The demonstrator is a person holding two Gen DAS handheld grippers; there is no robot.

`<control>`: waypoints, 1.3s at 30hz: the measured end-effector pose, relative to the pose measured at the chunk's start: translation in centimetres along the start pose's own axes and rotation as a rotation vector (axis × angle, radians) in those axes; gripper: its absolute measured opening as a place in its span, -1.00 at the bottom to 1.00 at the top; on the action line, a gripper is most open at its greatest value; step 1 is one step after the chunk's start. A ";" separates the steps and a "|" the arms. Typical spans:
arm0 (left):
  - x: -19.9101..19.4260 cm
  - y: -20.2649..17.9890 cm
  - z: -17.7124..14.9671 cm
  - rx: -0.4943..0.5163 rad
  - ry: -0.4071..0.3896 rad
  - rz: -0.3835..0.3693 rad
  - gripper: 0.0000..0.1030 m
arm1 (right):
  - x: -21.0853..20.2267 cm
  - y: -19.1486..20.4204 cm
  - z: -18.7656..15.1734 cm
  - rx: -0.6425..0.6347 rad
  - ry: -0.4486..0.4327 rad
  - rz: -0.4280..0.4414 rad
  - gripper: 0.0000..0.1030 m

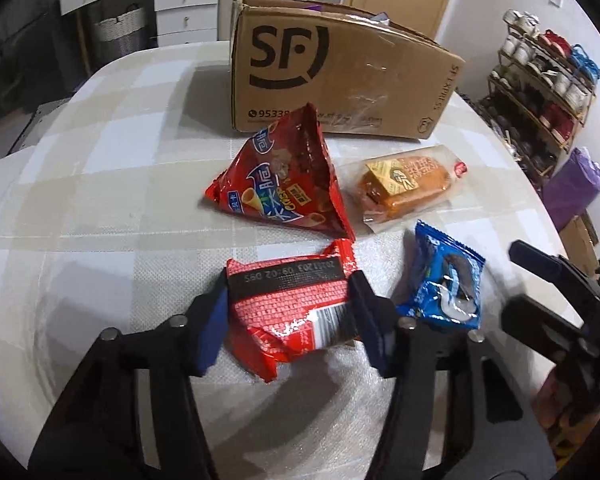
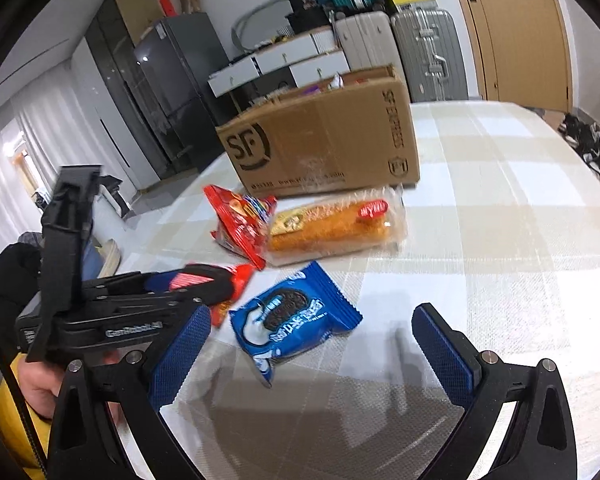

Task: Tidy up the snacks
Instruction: 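Grasp the red wafer pack with the left gripper while the right gripper grasps the blue Oreo pack, then lift both packs and carry them over the cardboard box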

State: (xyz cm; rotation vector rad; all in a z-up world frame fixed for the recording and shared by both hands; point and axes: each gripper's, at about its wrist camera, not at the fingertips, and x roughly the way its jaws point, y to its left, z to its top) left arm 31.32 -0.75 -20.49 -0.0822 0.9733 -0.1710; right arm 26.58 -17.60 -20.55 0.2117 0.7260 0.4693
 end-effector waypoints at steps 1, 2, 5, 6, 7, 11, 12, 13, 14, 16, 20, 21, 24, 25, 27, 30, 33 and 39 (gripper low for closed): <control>-0.3 0.0 -0.2 -0.004 -0.001 -0.006 -0.05 | 0.0 0.1 0.0 -0.004 0.005 -0.002 0.99; -0.7 0.5 -0.5 -0.007 -0.004 -0.014 -0.06 | 0.2 0.4 0.0 -0.017 0.010 -0.011 0.99; -1.4 1.4 -0.7 -0.021 -0.006 -0.033 -0.09 | 0.4 1.2 -0.1 -0.057 0.022 -0.028 0.99; -1.7 1.7 -0.8 -0.025 -0.003 -0.040 -0.10 | 0.6 1.3 -0.1 -0.067 0.027 -0.029 0.99; -2.1 1.9 -1.1 -0.040 0.000 -0.064 -0.10 | 0.7 1.5 -0.2 -0.074 0.032 -0.031 0.99; -4.0 2.1 -0.7 -0.043 -0.051 -0.085 -0.10 | 1.5 1.8 -0.3 -0.090 0.070 -0.056 0.99; -4.6 2.4 -0.6 -0.047 -0.064 -0.090 -0.10 | 1.7 2.0 -0.3 -0.098 0.083 -0.064 0.99; -5.0 2.5 -0.7 -0.050 -0.072 -0.089 -0.10 | 2.0 2.3 -0.3 -0.113 0.095 -0.074 0.99; -5.4 2.8 -0.6 -0.055 -0.079 -0.086 -0.10 | 2.5 2.7 -0.2 -0.137 0.112 -0.086 0.99; -6.2 3.6 -0.9 -0.073 -0.091 -0.086 -0.10 | 3.2 3.3 -0.2 -0.173 0.139 -0.105 0.99; -7.9 4.6 -1.8 -0.090 -0.107 -0.090 -0.10 | 5.0 4.1 0.3 -0.206 0.185 -0.149 0.99; -8.2 4.7 -1.9 -0.091 -0.111 -0.090 -0.10 | 5.4 4.2 0.4 -0.206 0.193 -0.149 0.99; -9.5 5.6 -2.7 -0.105 -0.121 -0.092 -0.10 | 6.5 4.8 0.7 -0.229 0.215 -0.179 0.96; -9.9 5.9 -3.0 -0.111 -0.127 -0.087 -0.10 | 6.6 5.0 0.7 -0.238 0.217 -0.189 0.82; -10.7 6.4 -3.6 -0.121 -0.134 -0.087 -0.10 | 6.5 5.5 0.7 -0.262 0.206 -0.204 0.66; -11.4 6.7 -4.3 -0.127 -0.145 -0.080 -0.10 | 6.1 5.7 0.5 -0.275 0.202 -0.197 0.38; -12.3 6.9 -4.9 -0.134 -0.157 -0.078 -0.10 | 5.3 5.4 0.3 -0.247 0.185 -0.166 0.07; -14.5 6.5 -6.0 -0.126 -0.186 -0.072 -0.10 | 3.1 5.1 -0.3 -0.178 0.135 -0.118 -0.05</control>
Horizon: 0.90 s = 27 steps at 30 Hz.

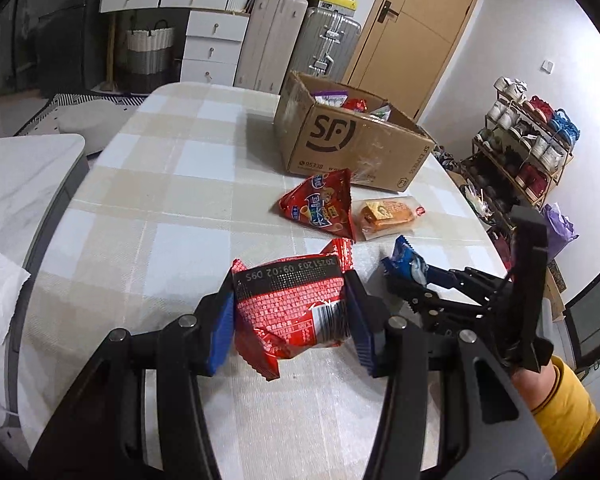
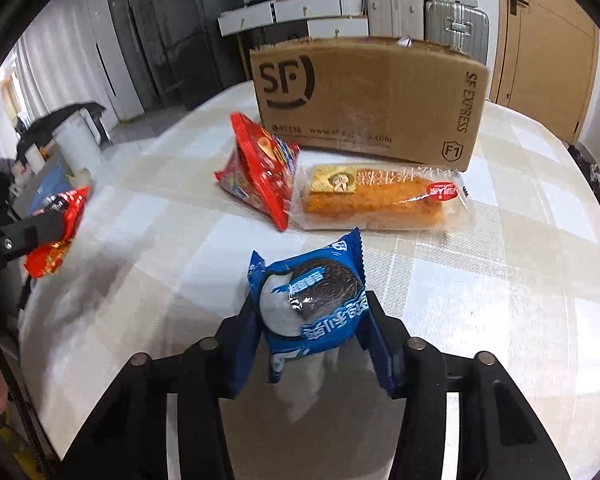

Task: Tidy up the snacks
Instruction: 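Lift both packs and carry them over the cardboard box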

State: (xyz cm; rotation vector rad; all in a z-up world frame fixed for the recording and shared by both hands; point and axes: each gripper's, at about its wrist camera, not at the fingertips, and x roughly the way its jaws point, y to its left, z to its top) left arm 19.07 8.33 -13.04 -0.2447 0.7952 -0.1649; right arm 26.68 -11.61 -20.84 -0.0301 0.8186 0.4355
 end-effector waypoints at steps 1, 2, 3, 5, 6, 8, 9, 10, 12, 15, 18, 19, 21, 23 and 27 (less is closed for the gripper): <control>-0.2 -0.2 0.0 0.001 -0.004 0.000 -0.10 | -0.7 0.0 0.0 0.009 -0.016 0.018 -0.05; -0.6 -0.3 -0.1 0.003 -0.009 0.001 -0.10 | -1.3 0.1 0.1 0.013 -0.029 0.028 -0.05; -0.9 -0.4 -0.1 0.005 -0.013 0.002 -0.10 | -2.0 0.1 0.1 0.018 -0.046 0.035 -0.05; -1.6 -0.9 -0.2 0.010 -0.023 0.001 -0.10 | -3.5 0.3 0.0 0.029 -0.076 0.065 -0.05; -1.9 -1.0 -0.2 0.012 -0.028 0.000 -0.10 | -4.1 0.3 0.0 0.033 -0.090 0.074 -0.05; -2.5 -1.5 -0.3 0.021 -0.037 0.000 -0.10 | -5.8 0.3 0.0 0.041 -0.124 0.089 -0.05; -2.7 -1.8 -0.3 0.025 -0.041 -0.001 -0.10 | -6.5 0.4 0.0 0.046 -0.138 0.101 -0.05; -3.1 -2.1 -0.3 0.030 -0.045 -0.003 -0.10 | -7.1 0.8 0.0 0.050 -0.151 0.112 -0.05; -3.5 -2.5 -0.4 0.037 -0.050 -0.002 -0.10 | -8.8 0.9 -0.1 0.055 -0.185 0.132 -0.05; -4.6 -3.2 -0.5 0.051 -0.067 0.001 -0.10 | -11.4 0.9 0.0 0.078 -0.246 0.167 -0.05; -5.7 -3.7 -0.4 0.062 -0.090 0.002 -0.10 | -14.4 1.0 -0.1 0.103 -0.332 0.201 -0.05; -6.1 -4.0 -0.3 0.067 -0.097 0.001 -0.10 | -15.5 1.0 -0.1 0.106 -0.362 0.213 -0.05; -6.6 -4.4 -0.3 0.074 -0.105 0.003 -0.10 | -17.2 1.1 0.0 0.100 -0.405 0.227 -0.05; -7.1 -4.9 -0.2 0.082 -0.112 0.004 -0.10 | -18.2 1.4 -0.2 0.092 -0.422 0.234 -0.05; -7.7 -6.0 0.2 0.106 -0.125 0.008 -0.09 | -19.3 1.9 -0.4 0.079 -0.432 0.252 -0.05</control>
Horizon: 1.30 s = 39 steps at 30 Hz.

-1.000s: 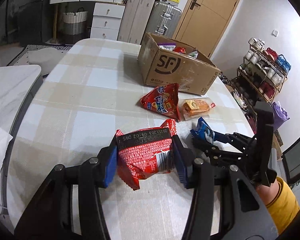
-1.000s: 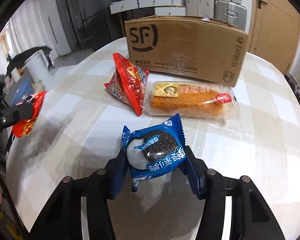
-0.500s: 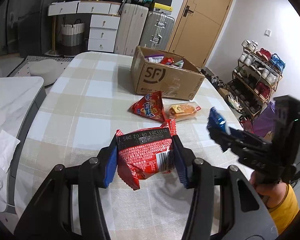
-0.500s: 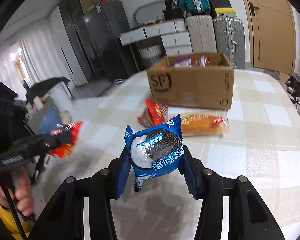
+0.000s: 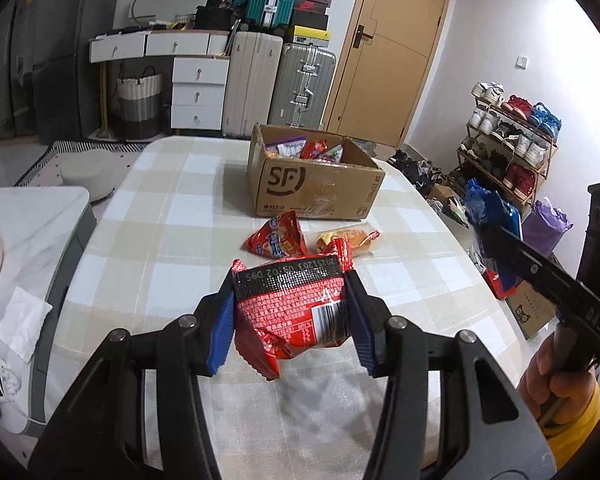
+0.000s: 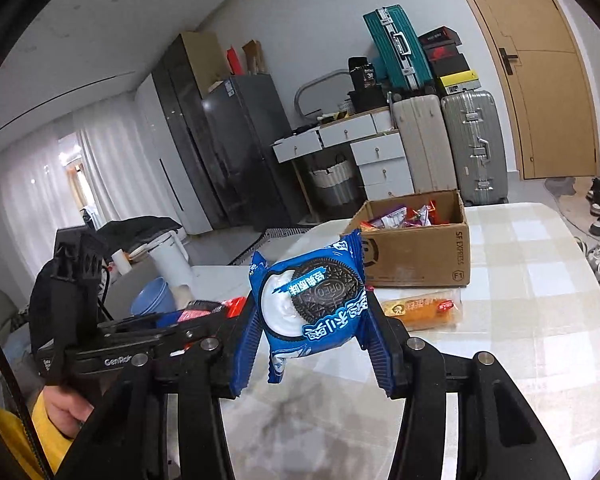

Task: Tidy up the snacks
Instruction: 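Lift both packs and carry them over the cardboard box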

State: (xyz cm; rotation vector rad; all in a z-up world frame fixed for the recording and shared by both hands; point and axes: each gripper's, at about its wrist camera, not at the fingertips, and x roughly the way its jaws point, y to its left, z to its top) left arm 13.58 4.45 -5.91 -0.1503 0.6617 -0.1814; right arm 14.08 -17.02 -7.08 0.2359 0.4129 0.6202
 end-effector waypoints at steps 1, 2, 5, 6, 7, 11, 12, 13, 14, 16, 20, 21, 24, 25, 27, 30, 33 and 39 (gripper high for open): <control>-0.1 -0.2 0.2 0.004 -0.003 -0.001 -0.09 | -0.2 0.2 0.0 -0.001 -0.002 0.002 -0.05; -0.2 -0.4 0.4 0.009 -0.008 -0.003 -0.09 | -0.5 0.2 0.2 -0.003 -0.008 0.006 -0.05; -0.6 -1.0 1.4 0.027 -0.020 -0.013 -0.09 | -1.1 0.1 0.6 -0.001 -0.026 0.014 -0.05; -0.6 -1.2 1.8 0.030 -0.024 -0.018 -0.09 | -1.2 0.0 0.8 0.000 -0.031 0.015 -0.05; -0.6 -1.4 2.2 0.036 -0.029 -0.022 -0.09 | -1.4 0.0 1.1 0.003 -0.038 0.016 -0.05; -0.6 -2.0 3.9 0.063 -0.048 -0.028 -0.09 | -1.7 -0.4 2.5 -0.004 -0.060 0.014 -0.05; -0.5 -2.1 4.4 0.068 -0.052 -0.032 -0.09 | -1.9 -0.4 2.8 -0.006 -0.064 0.014 -0.05; -0.5 -2.1 4.9 0.070 -0.053 -0.039 -0.09 | -2.0 -0.4 3.2 -0.009 -0.070 0.014 -0.05; -0.3 -2.1 5.4 0.071 -0.054 -0.043 -0.09 | -2.1 -0.6 3.9 -0.010 -0.080 0.013 -0.05; -0.1 -2.2 6.6 0.080 -0.065 -0.043 -0.09 | -2.1 -0.8 4.8 -0.014 -0.086 0.017 -0.05; 0.3 -2.0 9.2 0.075 -0.080 -0.061 -0.09 | -1.5 -1.6 7.5 -0.035 -0.109 0.010 -0.05; 0.5 -1.9 9.9 0.073 -0.081 -0.064 -0.09 | -1.4 -1.7 7.9 -0.038 -0.116 0.003 -0.05; 1.4 -2.0 12.3 0.088 -0.096 -0.047 -0.09 | -0.6 -2.2 9.8 -0.051 -0.123 0.003 -0.05; 1.8 -2.0 13.1 0.091 -0.099 -0.042 -0.09 | -0.3 -2.5 10.7 -0.051 -0.132 -0.004 -0.05; 2.8 -2.0 14.8 0.094 -0.100 -0.044 -0.09 | 0.7 -3.0 12.1 -0.056 -0.127 -0.003 -0.05; 4.9 -2.2 17.2 0.111 -0.092 -0.023 -0.09 | 2.6 -3.9 14.3 -0.069 -0.115 -0.029 -0.05; 7.7 -2.7 19.4 0.149 -0.061 0.038 -0.09 | 5.4 -5.4 16.3 -0.045 -0.078 -0.049 -0.05; 14.0 -3.7 22.5 0.170 0.005 0.012 -0.09 | 11.4 -8.8 19.4 0.005 -0.008 -0.103 -0.05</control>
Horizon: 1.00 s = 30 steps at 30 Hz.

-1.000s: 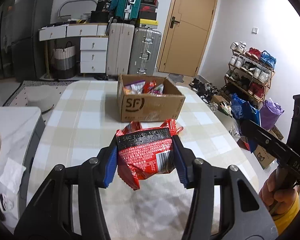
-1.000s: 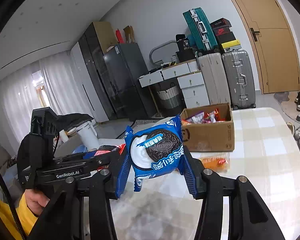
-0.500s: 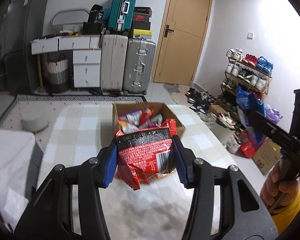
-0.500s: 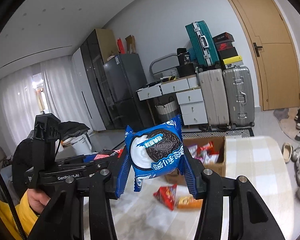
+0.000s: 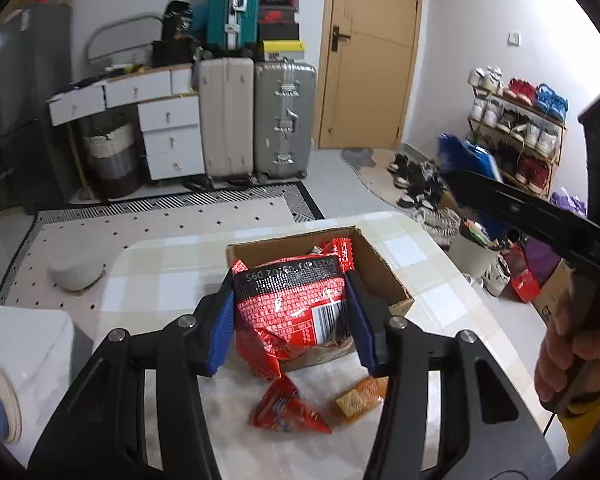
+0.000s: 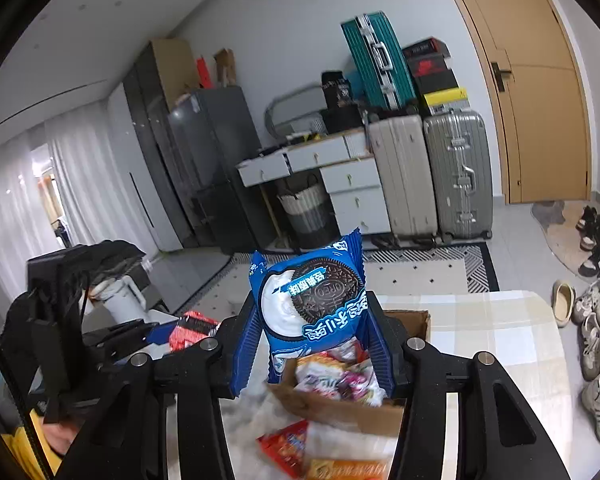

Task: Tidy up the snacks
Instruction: 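Lift both packs and carry them over the cardboard box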

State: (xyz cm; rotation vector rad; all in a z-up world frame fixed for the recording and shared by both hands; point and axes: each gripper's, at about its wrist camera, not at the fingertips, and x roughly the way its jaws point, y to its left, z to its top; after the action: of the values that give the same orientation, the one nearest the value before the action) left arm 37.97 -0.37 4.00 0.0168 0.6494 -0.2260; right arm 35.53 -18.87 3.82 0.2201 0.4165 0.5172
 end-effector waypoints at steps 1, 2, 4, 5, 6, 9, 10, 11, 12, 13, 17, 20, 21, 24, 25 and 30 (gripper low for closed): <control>1.7 0.2 0.6 -0.012 0.026 -0.013 -0.09 | 0.9 -0.4 0.3 0.003 0.008 -0.008 -0.05; 3.0 0.4 1.0 -0.025 0.054 -0.023 -0.09 | 2.3 -1.0 0.5 0.000 0.025 -0.016 -0.05; 6.1 0.8 1.8 -0.060 0.114 -0.041 -0.09 | 4.1 -1.8 0.6 0.006 0.044 -0.039 -0.05; 7.2 1.1 2.2 -0.067 0.129 -0.045 -0.09 | 5.4 -2.4 0.7 0.008 0.060 -0.042 -0.05; 8.3 1.2 2.4 -0.070 0.144 -0.037 -0.09 | 6.1 -2.7 0.7 0.010 0.071 -0.044 -0.05; 11.2 1.4 2.8 -0.053 0.169 -0.001 -0.09 | 8.6 -3.9 0.5 0.009 0.109 -0.052 -0.05; 12.0 1.6 2.7 -0.053 0.179 0.001 -0.09 | 9.3 -4.3 0.4 0.007 0.119 -0.056 -0.05; 12.6 1.6 2.8 -0.056 0.184 -0.004 -0.09 | 10.2 -4.7 0.2 0.007 0.133 -0.061 -0.05; 12.8 1.5 2.5 -0.056 0.188 -0.005 -0.09 | 10.7 -5.0 0.1 0.007 0.144 -0.063 -0.05; 13.0 1.5 2.2 -0.055 0.193 -0.003 -0.09 | 11.2 -5.2 -0.1 0.006 0.152 -0.066 -0.05; 14.5 1.1 1.5 -0.039 0.217 0.004 -0.09 | 13.2 -6.6 -0.8 0.008 0.187 -0.080 -0.05; 15.7 0.7 1.2 -0.044 0.232 0.004 -0.09 | 14.4 -7.3 -1.6 0.019 0.211 -0.091 -0.05; 16.2 0.7 1.1 -0.045 0.237 0.003 -0.09 | 14.7 -7.5 -1.8 0.020 0.217 -0.092 -0.05; 17.2 0.9 0.7 -0.046 0.252 0.005 -0.09 | 15.4 -8.0 -2.5 0.023 0.236 -0.096 -0.05; 17.6 0.9 0.6 -0.047 0.255 0.005 -0.09 | 15.3 -8.0 -3.0 0.028 0.238 -0.095 -0.05; 18.4 0.7 0.1 -0.042 0.263 0.009 -0.09 | 16.2 -8.7 -4.7 0.038 0.266 -0.098 -0.05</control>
State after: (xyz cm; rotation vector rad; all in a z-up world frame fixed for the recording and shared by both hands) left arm 52.42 -3.44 -7.06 0.0089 0.9154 -0.2030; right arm 50.04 -17.34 -8.40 0.1670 0.6936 0.4435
